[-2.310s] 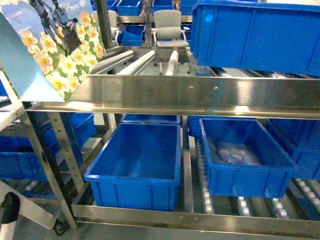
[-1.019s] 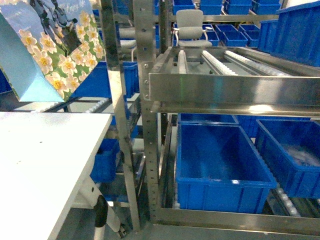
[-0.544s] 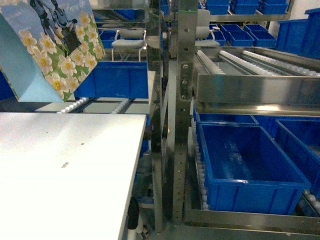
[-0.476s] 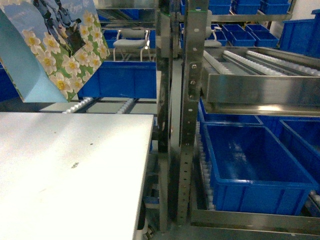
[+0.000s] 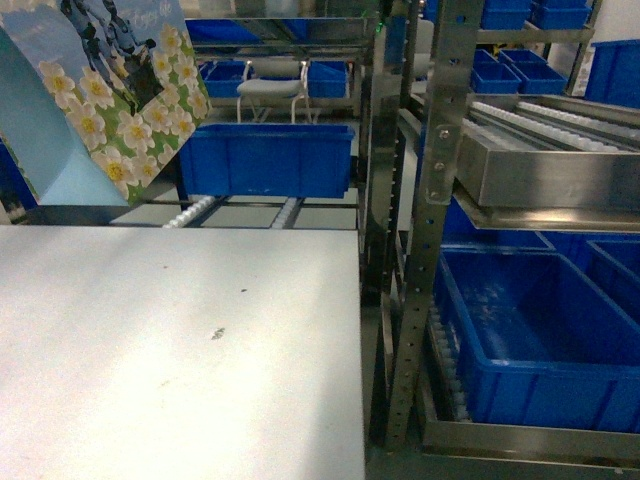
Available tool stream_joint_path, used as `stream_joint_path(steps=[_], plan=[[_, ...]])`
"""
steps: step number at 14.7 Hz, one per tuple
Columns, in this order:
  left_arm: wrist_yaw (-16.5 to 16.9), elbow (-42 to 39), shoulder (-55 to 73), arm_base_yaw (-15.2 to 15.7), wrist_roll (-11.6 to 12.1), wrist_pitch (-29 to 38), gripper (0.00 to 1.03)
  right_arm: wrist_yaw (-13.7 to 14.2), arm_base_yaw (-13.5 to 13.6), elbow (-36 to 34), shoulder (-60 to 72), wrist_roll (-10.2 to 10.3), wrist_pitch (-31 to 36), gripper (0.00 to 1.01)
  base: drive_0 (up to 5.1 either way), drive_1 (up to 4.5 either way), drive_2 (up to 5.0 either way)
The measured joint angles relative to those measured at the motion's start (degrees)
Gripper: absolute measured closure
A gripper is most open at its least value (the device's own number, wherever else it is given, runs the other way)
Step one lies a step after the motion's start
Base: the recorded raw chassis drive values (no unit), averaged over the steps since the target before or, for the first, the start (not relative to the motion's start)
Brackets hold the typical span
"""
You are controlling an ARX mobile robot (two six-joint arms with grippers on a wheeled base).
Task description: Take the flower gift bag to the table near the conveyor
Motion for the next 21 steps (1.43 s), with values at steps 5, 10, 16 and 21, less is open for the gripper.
stream_joint_path(steps=[5,10,16,21], plan=[[0.0,0.0,0.0,0.0,0.0,0.0,1.01,0.0,0.0,0.0,0.0,0.0,0.2,0.98,-4.9,2.47,2.5],[0.0,0.0,0.0,0.0,0.0,0.0,1.01,0.0,0.0,0.0,0.0,0.0,0.1,0.98,-4.9,2.51,2.5],[0.0,0.0,0.0,0.0,0.0,0.1,1.01,0.0,0.0,0.0,0.0,0.0,0.1,0.98,-4.9,2.52,2.5],[0.0,0.0,0.0,0.0,0.0,0.1,1.01,0.0,0.0,0.0,0.0,0.0,0.3,0.98,-4.9,2.48,2.5]])
